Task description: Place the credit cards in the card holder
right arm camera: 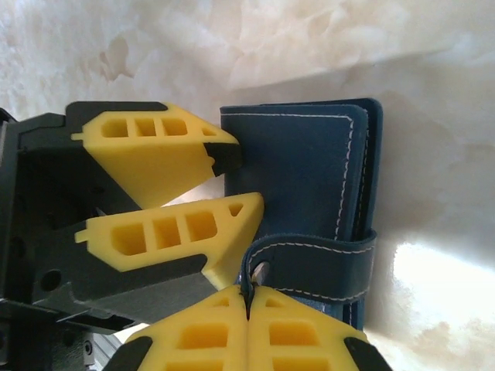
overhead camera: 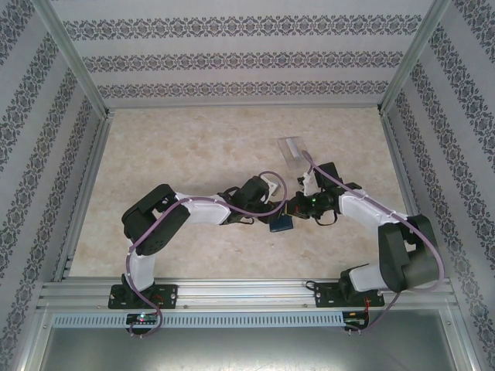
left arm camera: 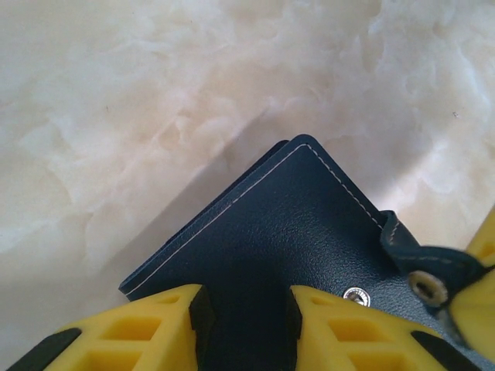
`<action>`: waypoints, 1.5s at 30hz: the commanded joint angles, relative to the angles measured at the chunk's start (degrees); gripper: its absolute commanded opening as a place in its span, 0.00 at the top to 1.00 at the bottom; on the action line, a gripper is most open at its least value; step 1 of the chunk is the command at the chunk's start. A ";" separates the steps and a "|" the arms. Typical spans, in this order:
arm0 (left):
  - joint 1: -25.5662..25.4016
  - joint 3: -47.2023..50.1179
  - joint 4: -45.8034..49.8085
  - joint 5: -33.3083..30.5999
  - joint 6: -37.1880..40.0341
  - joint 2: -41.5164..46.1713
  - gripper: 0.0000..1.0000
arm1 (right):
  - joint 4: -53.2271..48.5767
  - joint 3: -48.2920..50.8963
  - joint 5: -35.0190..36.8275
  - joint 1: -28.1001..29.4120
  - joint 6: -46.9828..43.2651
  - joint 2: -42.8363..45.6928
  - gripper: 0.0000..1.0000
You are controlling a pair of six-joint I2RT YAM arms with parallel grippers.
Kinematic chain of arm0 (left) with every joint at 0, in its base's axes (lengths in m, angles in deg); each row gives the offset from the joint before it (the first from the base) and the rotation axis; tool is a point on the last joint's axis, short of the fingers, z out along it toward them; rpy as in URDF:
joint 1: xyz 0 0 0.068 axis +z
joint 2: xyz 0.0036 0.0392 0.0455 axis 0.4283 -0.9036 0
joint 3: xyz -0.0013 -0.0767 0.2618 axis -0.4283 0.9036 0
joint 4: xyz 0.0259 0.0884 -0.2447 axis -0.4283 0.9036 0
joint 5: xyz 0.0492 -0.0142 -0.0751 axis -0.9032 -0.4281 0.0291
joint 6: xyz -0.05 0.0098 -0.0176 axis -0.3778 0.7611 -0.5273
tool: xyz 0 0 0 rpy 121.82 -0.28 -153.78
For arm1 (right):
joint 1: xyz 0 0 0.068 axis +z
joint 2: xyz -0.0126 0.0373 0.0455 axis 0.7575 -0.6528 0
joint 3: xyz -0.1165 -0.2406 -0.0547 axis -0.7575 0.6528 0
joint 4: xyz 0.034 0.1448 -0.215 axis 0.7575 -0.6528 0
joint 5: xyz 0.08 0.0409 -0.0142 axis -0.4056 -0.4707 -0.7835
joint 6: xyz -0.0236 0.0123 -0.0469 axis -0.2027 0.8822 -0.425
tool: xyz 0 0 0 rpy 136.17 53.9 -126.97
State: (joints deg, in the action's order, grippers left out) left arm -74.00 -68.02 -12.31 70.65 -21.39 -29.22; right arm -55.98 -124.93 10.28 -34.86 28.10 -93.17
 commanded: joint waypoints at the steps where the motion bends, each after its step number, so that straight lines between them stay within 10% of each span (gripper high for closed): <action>1: 0.64 3.45 4.54 0.86 -2.63 -3.60 0.64 | -1.33 -1.85 -2.49 -0.20 -2.51 -2.70 1.00; 45: 3.62 7.66 -2.42 4.92 -5.75 -4.06 0.67 | -9.57 -8.43 7.76 1.77 -2.50 -20.57 1.00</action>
State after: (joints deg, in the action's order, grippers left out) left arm -71.71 -63.85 -20.44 75.16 -25.81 -29.24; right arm -63.44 -134.62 8.93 -34.70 25.56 -109.30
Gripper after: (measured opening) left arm 0.327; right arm 0.047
